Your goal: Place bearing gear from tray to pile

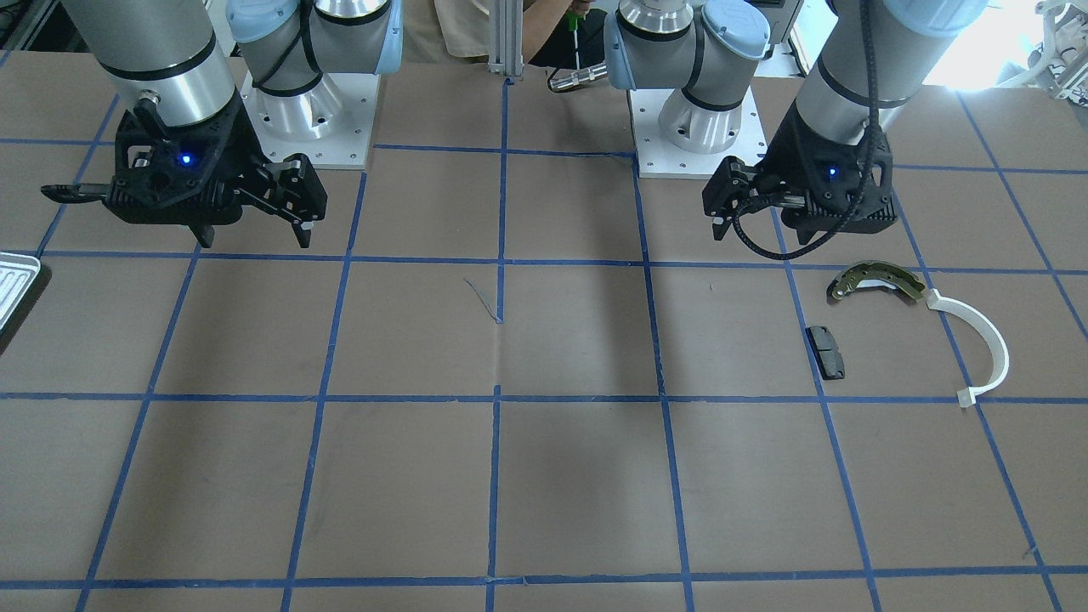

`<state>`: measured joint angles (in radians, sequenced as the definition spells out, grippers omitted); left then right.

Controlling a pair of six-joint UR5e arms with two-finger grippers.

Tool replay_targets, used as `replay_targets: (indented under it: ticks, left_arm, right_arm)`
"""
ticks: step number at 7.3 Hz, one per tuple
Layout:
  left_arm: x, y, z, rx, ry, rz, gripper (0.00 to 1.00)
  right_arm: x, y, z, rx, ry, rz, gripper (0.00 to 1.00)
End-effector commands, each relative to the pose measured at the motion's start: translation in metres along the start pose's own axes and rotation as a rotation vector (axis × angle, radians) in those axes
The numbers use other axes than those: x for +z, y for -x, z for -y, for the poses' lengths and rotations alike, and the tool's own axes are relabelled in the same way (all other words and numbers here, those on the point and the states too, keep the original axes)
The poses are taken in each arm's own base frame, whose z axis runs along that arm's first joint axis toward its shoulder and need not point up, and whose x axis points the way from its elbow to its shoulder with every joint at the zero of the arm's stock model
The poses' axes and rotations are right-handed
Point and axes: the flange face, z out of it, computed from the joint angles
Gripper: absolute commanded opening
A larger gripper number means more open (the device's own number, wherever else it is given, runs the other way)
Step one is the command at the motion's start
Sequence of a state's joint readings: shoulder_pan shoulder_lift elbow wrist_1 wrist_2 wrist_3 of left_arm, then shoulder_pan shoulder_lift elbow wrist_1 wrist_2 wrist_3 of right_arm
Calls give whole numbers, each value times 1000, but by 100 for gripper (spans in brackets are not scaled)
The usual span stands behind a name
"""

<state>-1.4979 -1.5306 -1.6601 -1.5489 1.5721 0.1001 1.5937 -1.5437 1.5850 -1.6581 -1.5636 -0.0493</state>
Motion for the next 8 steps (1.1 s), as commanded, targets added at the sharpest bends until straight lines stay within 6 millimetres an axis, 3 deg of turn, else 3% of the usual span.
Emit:
replay_targets:
  ticks: [1,2,3,4,6,7,8]
  left_arm:
    - [-2,0,-9,-3,-7,1,100]
    - [2,4,-5,0,-4,0,100]
    - [8,5,0,-15,3,-7,100]
    - [6,5,-1,-3,-2,-6,100]
    - [8,7,2,-4,-6,-6,100]
    - [8,6,2,-9,-9,-5,100]
    - [9,7,2,-7,-8,-4,100]
  right_arm:
    - [-12,-9,6,16,-31,3,100]
    - [-13,-39,13,82,-27,-4,100]
    - [-8,-82,19,78,-18,-7,100]
    - [3,-123,25,-34,-3,-11,100]
    - [32,-225,27,-123,42,11,100]
    - [52,-260,29,-232,69,32,100]
    - [72,-288,34,-228,91,21,100]
